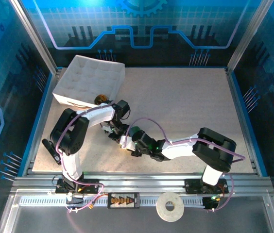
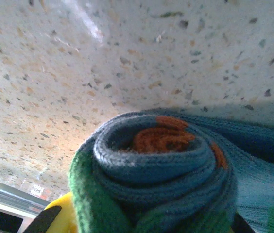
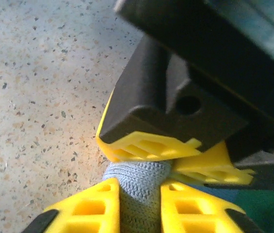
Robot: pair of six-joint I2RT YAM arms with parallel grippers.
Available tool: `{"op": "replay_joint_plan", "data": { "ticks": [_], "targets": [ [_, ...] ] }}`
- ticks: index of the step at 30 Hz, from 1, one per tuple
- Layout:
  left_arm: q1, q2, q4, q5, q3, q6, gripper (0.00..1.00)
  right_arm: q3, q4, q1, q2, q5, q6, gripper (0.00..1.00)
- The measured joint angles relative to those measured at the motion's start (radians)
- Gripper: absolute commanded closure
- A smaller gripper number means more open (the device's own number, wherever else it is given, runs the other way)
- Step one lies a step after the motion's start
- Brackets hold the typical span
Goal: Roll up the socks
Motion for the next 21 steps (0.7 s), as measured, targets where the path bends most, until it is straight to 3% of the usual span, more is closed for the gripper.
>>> {"op": "replay_joint_plan", "data": {
  "ticks": [3,8,12,16,21],
  "targets": [
    [-0.001,-0.021,0.011,-0.020,-0.013,-0.003,0.76,-0.003,0.004,0.000,-0.004,0.000,0.034,1.00],
    [-0.009,-0.109,0.034,-0.067,-0.056,-0.015,0.30,-0.047,0.047,-0.029,-0.016,-0.057,0.110,1.00],
    [0.002,-0.240,0.051,-0.116,-0.088,-0.022,0.13,-0.065,0.072,-0.093,-0.021,-0.151,0.180,1.00],
    [0.016,-0.335,0.094,-0.155,-0.101,-0.007,0.11,-0.066,0.080,-0.148,-0.011,-0.250,0.238,1.00],
    [0.028,-0.405,0.195,-0.171,-0.177,0.031,0.29,-0.055,0.091,-0.235,0.019,-0.404,0.328,1.00]
  ]
}}
